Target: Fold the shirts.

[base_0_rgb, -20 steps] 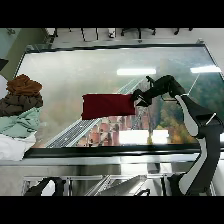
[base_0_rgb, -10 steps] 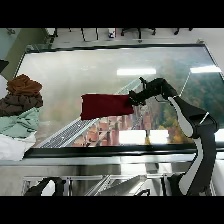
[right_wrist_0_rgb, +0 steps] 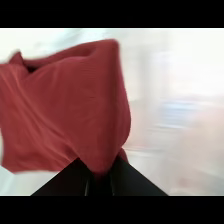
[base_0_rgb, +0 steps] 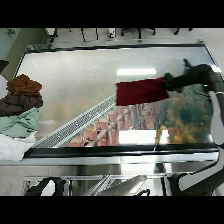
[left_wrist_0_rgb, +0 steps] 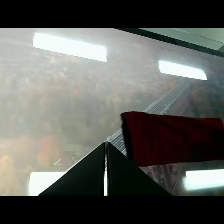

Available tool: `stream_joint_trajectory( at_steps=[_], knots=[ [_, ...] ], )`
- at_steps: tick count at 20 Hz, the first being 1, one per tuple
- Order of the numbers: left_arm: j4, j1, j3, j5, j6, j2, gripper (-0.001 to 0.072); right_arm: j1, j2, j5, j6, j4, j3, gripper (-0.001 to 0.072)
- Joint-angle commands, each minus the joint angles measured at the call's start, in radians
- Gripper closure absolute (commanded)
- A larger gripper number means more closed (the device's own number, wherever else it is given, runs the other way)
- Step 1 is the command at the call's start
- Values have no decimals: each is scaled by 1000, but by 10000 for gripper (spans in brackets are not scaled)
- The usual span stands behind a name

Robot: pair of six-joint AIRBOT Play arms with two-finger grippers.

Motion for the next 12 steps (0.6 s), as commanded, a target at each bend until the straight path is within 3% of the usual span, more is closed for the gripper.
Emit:
stream_joint_trajectory(
  at_steps=[1,7,10,12],
  knots=[
    [2,0,0,-1,2,0,691,-262,171,-25,112,-225,-130,691],
    [1,0,0,-1,2,0,692,-688,431,71,45,-244,-581,689],
    [0,-1,0,0,2,1,692,-730,448,143,39,-222,-767,689],
    [0,-1,0,0,2,1,692,-721,474,223,38,-129,-863,689]
  ],
)
